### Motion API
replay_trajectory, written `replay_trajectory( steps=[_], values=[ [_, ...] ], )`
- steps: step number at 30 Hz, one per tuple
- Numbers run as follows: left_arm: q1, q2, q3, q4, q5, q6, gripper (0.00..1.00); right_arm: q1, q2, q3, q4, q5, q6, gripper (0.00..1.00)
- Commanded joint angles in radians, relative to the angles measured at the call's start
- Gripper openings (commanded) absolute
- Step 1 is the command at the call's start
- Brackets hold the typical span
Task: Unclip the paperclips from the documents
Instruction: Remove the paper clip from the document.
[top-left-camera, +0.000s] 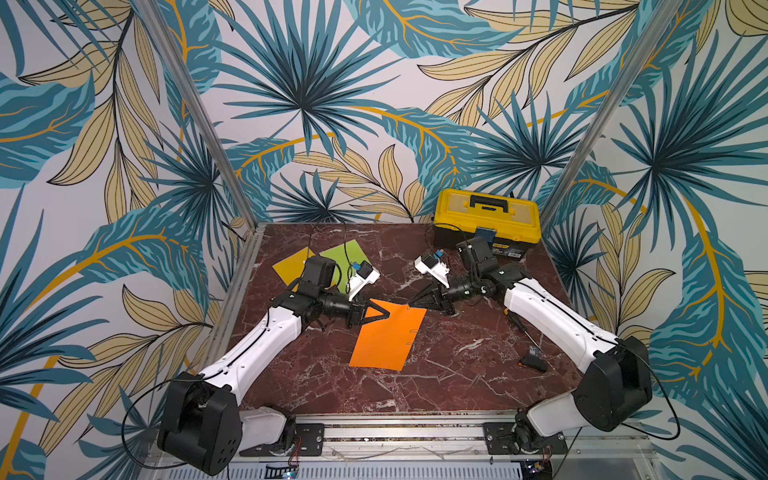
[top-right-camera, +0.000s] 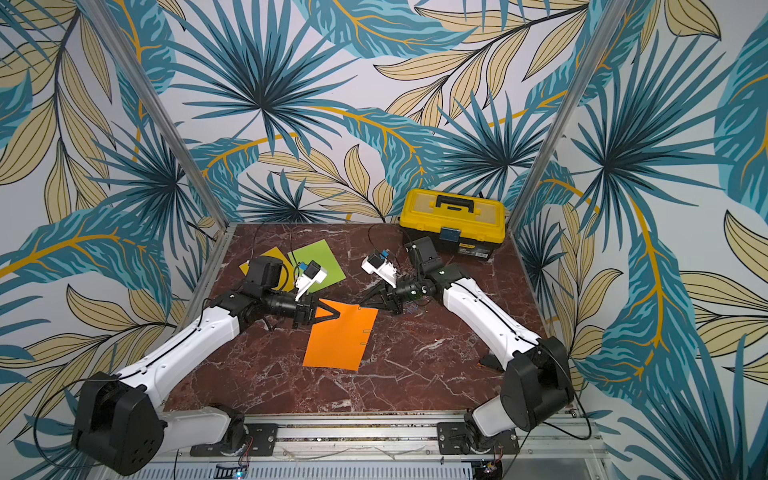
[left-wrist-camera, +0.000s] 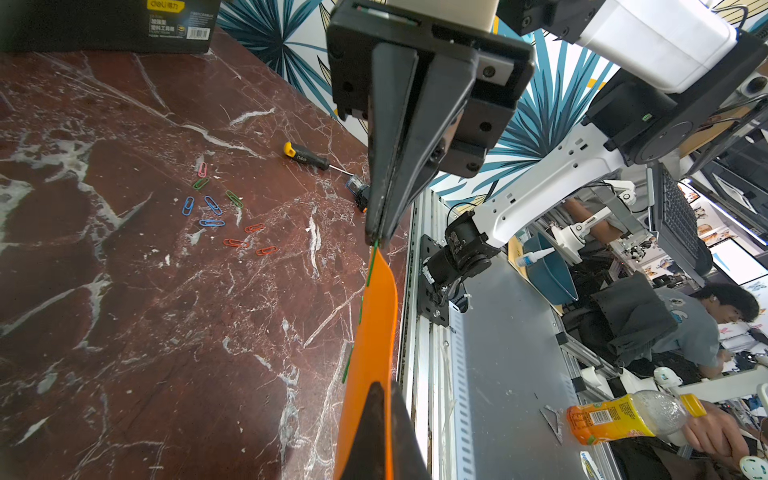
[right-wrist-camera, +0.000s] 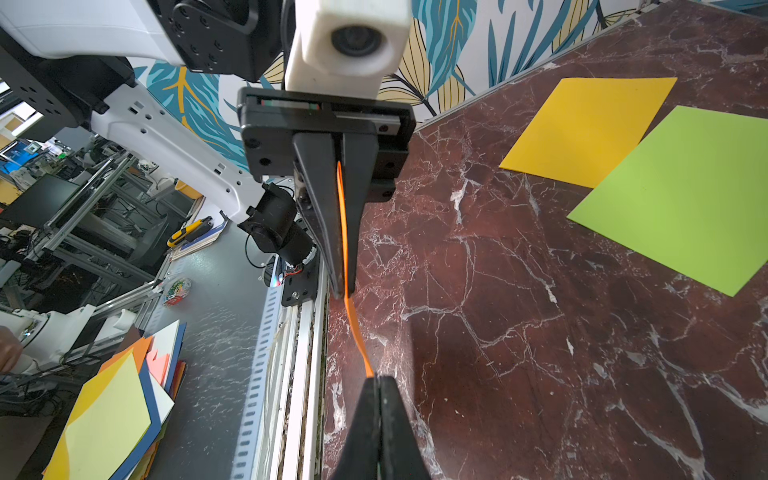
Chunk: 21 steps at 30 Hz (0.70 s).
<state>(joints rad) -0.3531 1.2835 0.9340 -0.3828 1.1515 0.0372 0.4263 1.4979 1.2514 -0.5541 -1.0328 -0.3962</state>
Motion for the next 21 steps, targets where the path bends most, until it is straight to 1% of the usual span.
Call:
replay_trajectory(
  steps=[1, 21],
  values=[
    [-0.006, 0.007, 0.028, -0.019, -0.003, 0.018, 0.00, 0.003, -0.028, -0.022, 0.010, 0.002, 0.009, 0.06],
    [-0.012, 0.015, 0.032, -0.034, -0.012, 0.026, 0.00, 0.002, -0.044, -0.027, 0.029, 0.008, 0.022, 0.06]
  ],
)
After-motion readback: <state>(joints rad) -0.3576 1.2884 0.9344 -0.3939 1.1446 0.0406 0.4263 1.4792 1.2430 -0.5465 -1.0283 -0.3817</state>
